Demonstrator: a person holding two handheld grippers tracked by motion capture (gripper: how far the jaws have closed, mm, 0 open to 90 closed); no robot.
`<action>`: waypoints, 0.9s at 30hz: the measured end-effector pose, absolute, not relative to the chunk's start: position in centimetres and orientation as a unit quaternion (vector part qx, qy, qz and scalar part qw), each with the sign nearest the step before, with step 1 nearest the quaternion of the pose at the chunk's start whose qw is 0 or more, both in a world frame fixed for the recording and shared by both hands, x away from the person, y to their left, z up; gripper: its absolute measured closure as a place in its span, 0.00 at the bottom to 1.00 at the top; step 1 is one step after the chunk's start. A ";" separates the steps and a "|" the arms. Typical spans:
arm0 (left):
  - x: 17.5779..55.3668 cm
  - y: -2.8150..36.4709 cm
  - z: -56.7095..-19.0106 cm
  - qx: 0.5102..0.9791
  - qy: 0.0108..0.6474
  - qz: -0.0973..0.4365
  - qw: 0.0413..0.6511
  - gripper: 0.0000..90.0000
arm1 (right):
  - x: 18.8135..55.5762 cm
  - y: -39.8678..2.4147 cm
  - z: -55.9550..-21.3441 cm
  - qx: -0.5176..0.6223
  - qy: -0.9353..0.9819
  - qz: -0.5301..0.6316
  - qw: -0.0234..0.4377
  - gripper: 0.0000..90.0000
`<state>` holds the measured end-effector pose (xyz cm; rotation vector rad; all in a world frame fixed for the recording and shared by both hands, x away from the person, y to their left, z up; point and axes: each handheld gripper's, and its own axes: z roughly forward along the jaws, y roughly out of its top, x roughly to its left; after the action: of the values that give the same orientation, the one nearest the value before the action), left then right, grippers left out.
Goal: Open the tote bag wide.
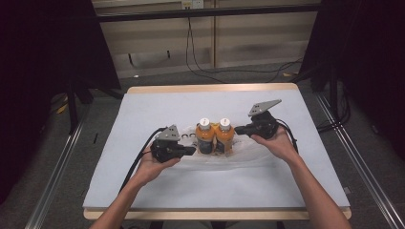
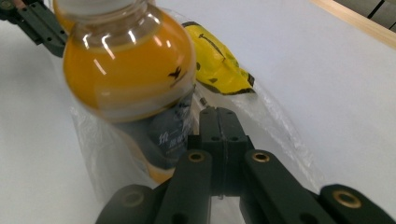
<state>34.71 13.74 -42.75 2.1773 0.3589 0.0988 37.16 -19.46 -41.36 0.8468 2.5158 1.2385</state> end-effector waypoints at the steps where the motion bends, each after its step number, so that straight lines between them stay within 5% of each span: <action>1: 34.7 13.4 -42.7 0.884 0.140 0.046 0.444 1.00 | 37.4 -19.3 -41.3 0.288 0.854 0.419 0.106 1.00; 27: 34.4 7.3 -46.0 0.894 0.123 0.034 0.429 1.00 | 41.0 -16.4 -45.3 0.287 0.869 0.401 0.034 1.00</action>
<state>34.36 7.32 -45.95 2.2322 0.3082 0.0853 41.03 -16.39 -45.28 0.8824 2.6735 1.2338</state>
